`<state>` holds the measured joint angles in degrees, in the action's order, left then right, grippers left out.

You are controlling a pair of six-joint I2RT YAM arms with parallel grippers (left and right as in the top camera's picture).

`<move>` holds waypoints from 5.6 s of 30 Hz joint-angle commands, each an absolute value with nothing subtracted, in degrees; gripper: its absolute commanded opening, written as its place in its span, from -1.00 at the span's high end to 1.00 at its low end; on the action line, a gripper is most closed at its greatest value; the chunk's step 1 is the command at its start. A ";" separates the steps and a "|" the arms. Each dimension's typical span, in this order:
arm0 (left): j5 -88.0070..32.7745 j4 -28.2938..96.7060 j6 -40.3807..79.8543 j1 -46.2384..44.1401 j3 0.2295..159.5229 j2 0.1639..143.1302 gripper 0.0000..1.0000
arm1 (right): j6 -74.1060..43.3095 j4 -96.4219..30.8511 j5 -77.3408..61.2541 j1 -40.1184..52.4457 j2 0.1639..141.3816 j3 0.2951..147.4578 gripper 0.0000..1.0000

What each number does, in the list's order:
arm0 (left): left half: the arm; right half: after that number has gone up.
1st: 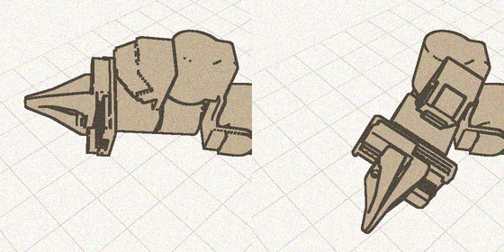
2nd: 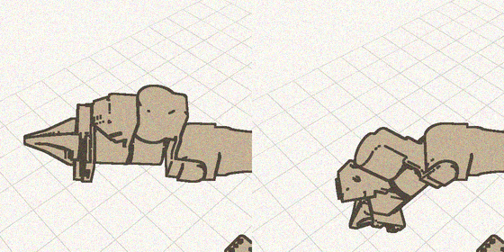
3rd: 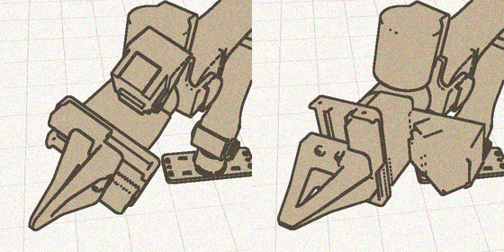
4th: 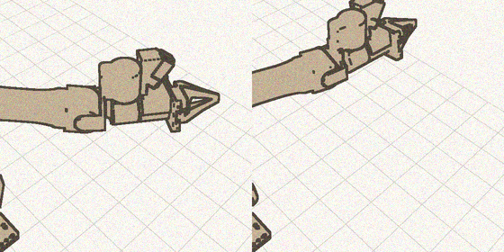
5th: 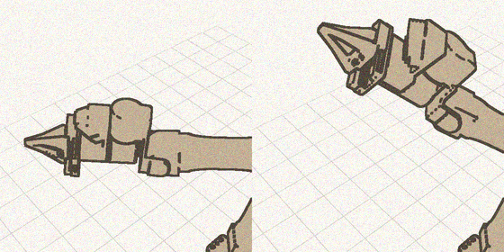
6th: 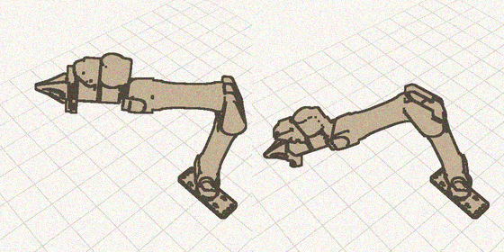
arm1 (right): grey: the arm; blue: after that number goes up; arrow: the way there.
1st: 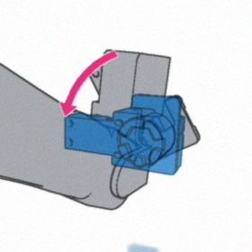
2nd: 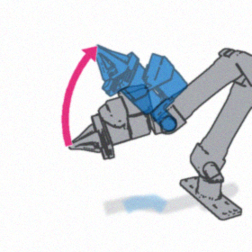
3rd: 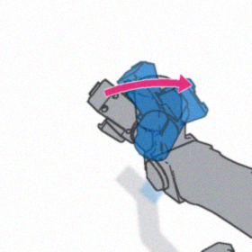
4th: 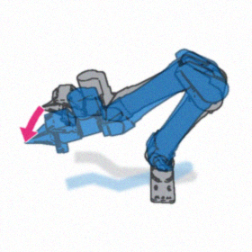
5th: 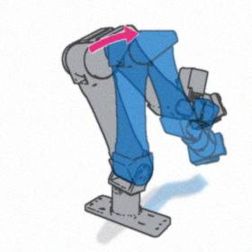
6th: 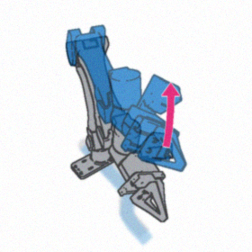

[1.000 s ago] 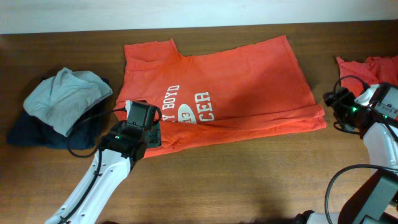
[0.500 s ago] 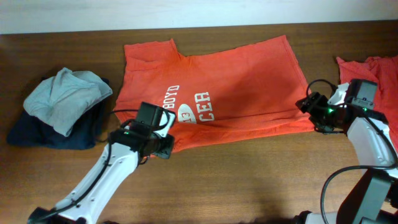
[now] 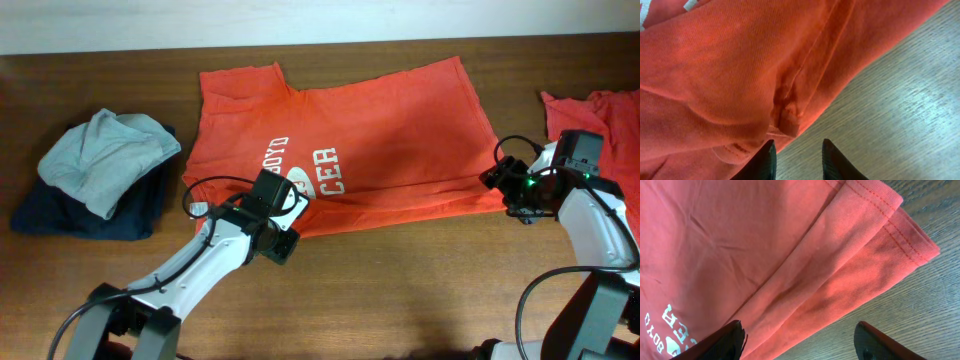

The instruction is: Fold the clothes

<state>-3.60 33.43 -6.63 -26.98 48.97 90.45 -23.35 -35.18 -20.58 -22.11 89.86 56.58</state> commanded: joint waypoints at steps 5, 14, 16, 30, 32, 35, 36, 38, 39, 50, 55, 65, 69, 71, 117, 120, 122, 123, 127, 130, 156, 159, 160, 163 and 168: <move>-2.76 31.92 -7.42 -27.11 49.76 92.14 0.13 | -22.70 -35.20 -19.64 -21.80 90.17 57.65 -0.50; -2.79 28.23 -7.42 -27.11 49.76 95.37 0.29 | -22.70 -35.73 -19.62 -21.80 90.17 57.65 -0.50; -2.79 28.42 -7.42 -27.11 49.76 96.12 0.39 | -22.70 -35.83 -19.59 -21.80 90.17 57.65 -0.50; -2.50 31.55 -7.40 -27.11 53.89 96.14 0.92 | -22.70 -35.86 -18.76 -21.80 90.17 57.65 -0.50; -2.44 33.63 -7.40 -27.11 56.10 96.14 0.93 | -22.70 -35.83 -18.76 -21.82 90.17 57.65 -0.50; -0.40 38.06 -7.42 -27.11 60.03 96.14 0.98 | -22.70 -35.83 -18.72 -21.80 90.17 57.65 -0.50; 0.80 39.18 -7.40 -27.11 61.08 96.14 0.99 | -22.70 -35.81 -18.55 -21.82 90.17 57.65 -0.51; 3.33 40.05 -7.42 -27.11 62.39 96.14 0.99 | -22.70 -35.81 -18.09 -21.80 90.17 57.65 -0.50; 4.56 39.99 -7.42 -27.11 62.89 96.14 0.99 | -22.70 -35.81 -17.65 -21.80 90.17 57.65 -0.50; 14.90 32.71 -7.44 -26.68 64.42 96.18 0.96 | -22.72 -35.81 -17.30 -21.80 90.17 57.65 -0.50; 15.31 28.14 -11.97 -26.68 64.42 96.25 0.85 | -22.72 -35.81 -17.30 -21.80 90.17 57.65 -0.50; 15.40 26.65 -12.99 -25.43 64.40 98.19 0.60 | -22.72 -35.83 -17.30 -21.80 90.17 57.65 -0.50; 15.25 23.70 -13.78 -25.34 64.40 98.39 0.98 | -22.72 -35.79 -17.30 -21.80 90.17 57.65 -0.50; 14.79 21.37 -13.80 -25.34 64.40 99.00 0.99 | -22.72 -35.81 -17.30 -21.80 90.17 57.65 -0.50; 18.04 25.04 -14.44 -25.43 65.60 100.73 1.00 | -22.72 -36.25 -17.28 -21.80 90.17 57.65 -0.50; 18.02 22.11 -17.37 -25.39 65.63 100.99 1.00 | -22.72 -36.27 -17.28 -21.80 90.17 57.65 -0.50; 18.02 20.95 -18.24 -25.32 65.63 101.49 0.99 | -22.72 -36.29 -17.28 -21.80 90.17 57.65 -0.50; 18.04 20.53 -18.61 -25.32 65.63 101.86 1.00 | -22.72 -36.27 -17.30 -21.80 90.17 57.65 -0.50; 18.09 20.18 -18.96 -25.08 65.63 103.31 0.61 | -22.72 -36.29 -17.30 -21.80 90.17 57.65 -0.50; 18.94 21.15 -16.49 -24.84 65.67 103.48 -0.62 | -22.72 -36.47 -17.28 -21.80 90.17 57.65 -0.50; 21.58 22.96 -9.89 -24.95 63.48 111.94 0.99 | -22.72 -36.67 -17.28 -21.80 90.17 57.65 -0.50; 23.42 23.42 -9.89 -24.97 63.90 111.92 0.99 | -22.72 -36.71 -17.28 -21.80 90.17 57.65 -0.50; 23.42 24.43 -9.89 -24.97 64.16 111.85 0.99 | -22.70 -36.86 -17.93 -21.74 90.17 57.65 -0.44; 23.40 27.88 -9.89 -24.97 64.79 111.55 0.99 | -14.98 -34.68 -29.15 -20.14 90.17 57.65 0.07; 23.40 30.85 -8.51 -25.02 65.10 109.21 0.99 | -9.72 -31.88 -33.87 -13.65 90.15 57.65 0.15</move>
